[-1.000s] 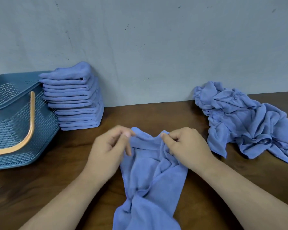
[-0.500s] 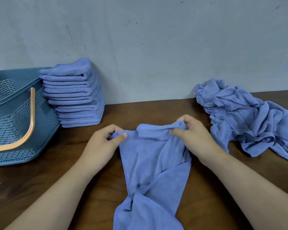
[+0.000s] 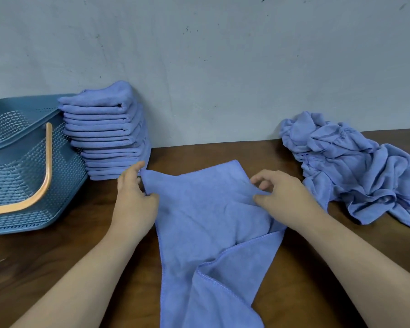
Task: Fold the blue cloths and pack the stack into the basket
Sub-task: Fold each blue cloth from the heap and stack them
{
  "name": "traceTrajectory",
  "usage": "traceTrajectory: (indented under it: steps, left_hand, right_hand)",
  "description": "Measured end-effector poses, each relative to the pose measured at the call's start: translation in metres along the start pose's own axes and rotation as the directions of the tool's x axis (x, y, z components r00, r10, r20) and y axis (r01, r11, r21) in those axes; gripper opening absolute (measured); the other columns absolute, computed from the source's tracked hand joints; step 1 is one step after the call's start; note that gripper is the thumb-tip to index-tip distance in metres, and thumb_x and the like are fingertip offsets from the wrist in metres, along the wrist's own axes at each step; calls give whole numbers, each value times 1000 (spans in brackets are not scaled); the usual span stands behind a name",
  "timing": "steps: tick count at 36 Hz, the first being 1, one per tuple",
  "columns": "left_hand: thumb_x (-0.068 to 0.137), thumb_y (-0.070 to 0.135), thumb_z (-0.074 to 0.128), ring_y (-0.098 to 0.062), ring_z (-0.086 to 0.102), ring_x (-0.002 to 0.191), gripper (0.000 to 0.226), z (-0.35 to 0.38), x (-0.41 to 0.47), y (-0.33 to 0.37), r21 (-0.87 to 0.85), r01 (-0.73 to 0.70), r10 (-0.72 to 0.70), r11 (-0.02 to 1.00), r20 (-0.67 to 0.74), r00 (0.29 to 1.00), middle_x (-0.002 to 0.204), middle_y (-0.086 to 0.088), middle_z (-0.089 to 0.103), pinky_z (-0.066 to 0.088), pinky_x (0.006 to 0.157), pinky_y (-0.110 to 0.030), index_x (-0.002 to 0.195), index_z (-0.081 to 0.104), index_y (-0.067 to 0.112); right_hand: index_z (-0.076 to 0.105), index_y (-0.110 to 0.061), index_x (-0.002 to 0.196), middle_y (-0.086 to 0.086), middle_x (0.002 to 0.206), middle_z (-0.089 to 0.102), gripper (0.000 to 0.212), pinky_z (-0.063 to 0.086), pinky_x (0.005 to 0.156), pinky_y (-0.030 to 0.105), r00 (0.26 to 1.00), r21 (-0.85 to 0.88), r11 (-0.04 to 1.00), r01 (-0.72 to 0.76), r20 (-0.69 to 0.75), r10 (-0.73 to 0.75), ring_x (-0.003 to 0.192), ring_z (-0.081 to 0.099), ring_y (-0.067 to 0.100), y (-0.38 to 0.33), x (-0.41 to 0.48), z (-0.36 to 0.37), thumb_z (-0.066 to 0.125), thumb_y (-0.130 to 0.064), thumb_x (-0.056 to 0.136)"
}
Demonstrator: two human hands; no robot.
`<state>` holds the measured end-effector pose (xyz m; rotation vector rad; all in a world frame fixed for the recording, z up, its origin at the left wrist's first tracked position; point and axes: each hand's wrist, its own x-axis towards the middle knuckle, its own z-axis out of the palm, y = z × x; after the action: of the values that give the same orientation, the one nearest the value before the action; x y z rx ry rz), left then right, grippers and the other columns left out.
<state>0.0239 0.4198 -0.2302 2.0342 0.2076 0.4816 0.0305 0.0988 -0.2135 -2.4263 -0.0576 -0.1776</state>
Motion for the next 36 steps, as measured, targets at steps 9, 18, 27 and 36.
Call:
traceTrajectory:
  steps: [9, 18, 27, 36]
  left_hand:
    - [97, 54, 55, -7, 61, 89, 18, 0, -28, 26, 493, -329, 185, 805, 319, 930, 85, 19, 64, 51, 78, -36, 93, 64, 39]
    - [102, 69, 39, -1, 28, 153, 57, -5, -15, 10, 575, -333, 56, 747, 445, 894, 161, 30, 34, 11, 130, -51, 154, 40, 46]
    - [105, 55, 46, -5, 36, 151, 50, -7, -9, 9, 454, -298, 119, 839, 381, 917, 158, 22, 44, 21, 129, -50, 153, 45, 40]
    - [109, 58, 30, -7, 10, 161, 53, -3, 1, -1, 621, -227, -13, 750, 357, 934, 173, 21, 19, 6, 129, -58, 161, 30, 47]
  right_hand:
    - [72, -37, 112, -21, 113, 66, 18, 52, 91, 37, 954, -244, 924, 295, 123, -273, 107, 59, 6, -12, -16, 2, 59, -34, 99]
    - [41, -34, 156, -13, 167, 36, 57, 17, 128, 50, 986, -377, 918, 124, 150, -72, 155, 28, 8, 1, -4, 13, 29, -61, 108]
    - [20, -42, 166, -13, 175, 11, 67, 9, 131, 43, 967, -310, 926, 216, 198, -159, 161, 4, 6, -1, -9, 8, 41, -62, 105]
    - [13, -47, 165, -13, 176, -3, 75, -3, 131, 48, 956, -365, 918, 153, 289, -44, 161, -8, 8, 6, -5, 8, 25, -79, 99]
